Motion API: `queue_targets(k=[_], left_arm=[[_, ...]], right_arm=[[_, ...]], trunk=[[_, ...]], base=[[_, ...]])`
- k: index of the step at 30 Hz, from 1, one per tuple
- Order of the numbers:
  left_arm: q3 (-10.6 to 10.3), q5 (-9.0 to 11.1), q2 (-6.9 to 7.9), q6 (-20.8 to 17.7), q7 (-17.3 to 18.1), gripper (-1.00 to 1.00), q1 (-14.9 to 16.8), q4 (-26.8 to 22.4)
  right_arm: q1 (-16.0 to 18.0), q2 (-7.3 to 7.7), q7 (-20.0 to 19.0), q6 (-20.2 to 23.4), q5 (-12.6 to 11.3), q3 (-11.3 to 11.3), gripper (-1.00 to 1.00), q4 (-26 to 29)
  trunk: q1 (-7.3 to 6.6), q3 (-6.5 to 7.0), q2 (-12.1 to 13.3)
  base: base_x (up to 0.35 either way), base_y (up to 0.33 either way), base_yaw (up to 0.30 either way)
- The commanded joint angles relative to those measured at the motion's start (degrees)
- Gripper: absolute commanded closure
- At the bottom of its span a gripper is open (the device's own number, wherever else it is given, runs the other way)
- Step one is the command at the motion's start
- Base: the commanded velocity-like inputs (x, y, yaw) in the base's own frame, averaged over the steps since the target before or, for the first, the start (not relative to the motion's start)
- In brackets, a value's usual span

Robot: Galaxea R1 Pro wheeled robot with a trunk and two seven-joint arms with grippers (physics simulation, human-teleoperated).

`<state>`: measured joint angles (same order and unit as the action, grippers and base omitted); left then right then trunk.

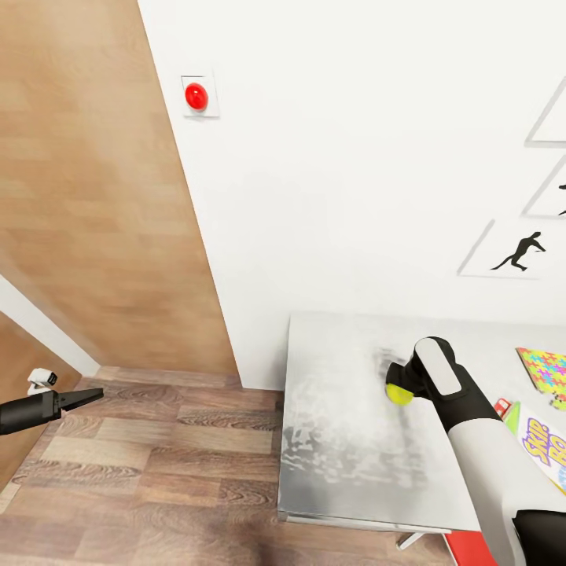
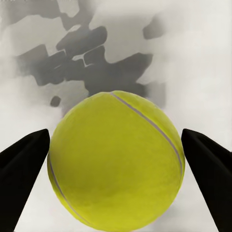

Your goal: Put all the toys in the child's room - the three board games (two on the bed and one on the table), the two jigsaw puzzles on the table, and the tennis ball on the table - inside the toy box on the table in the child's room.

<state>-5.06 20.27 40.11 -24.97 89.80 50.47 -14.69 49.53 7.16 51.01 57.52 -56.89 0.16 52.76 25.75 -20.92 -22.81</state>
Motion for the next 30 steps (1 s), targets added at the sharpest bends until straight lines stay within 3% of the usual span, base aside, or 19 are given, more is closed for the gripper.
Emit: queue_targets(k=[1,13,30], left_arm=[[-0.5,0.4,0.05,-0.6,0.2,-1.00,0.1,0.0],[-0.5,0.4,0.11,-0.6,0.2,-1.00,0.1,0.0],[-0.5,0.4,0.14,-0.6,0.2,-1.00,0.1,0.0]], right_arm=[[0.0,0.02,0.6,0.1,-0.7,0.0,1.00,0.1],[0.0,0.11,0.4,0.0,-0.7,-0.2,1.00,0.1],[-0.1,-0.07,0.4,0.0,-0.7,-0.3,1.00,0.1]], trunk=[[0.04,-0.10,-0.1],[0.04,0.01,-0.1],[0.04,1.49,-0.1]], base=[[0.000,0.000,0.000],[0.000,0.000,0.000],[0.000,0.000,-0.036]])
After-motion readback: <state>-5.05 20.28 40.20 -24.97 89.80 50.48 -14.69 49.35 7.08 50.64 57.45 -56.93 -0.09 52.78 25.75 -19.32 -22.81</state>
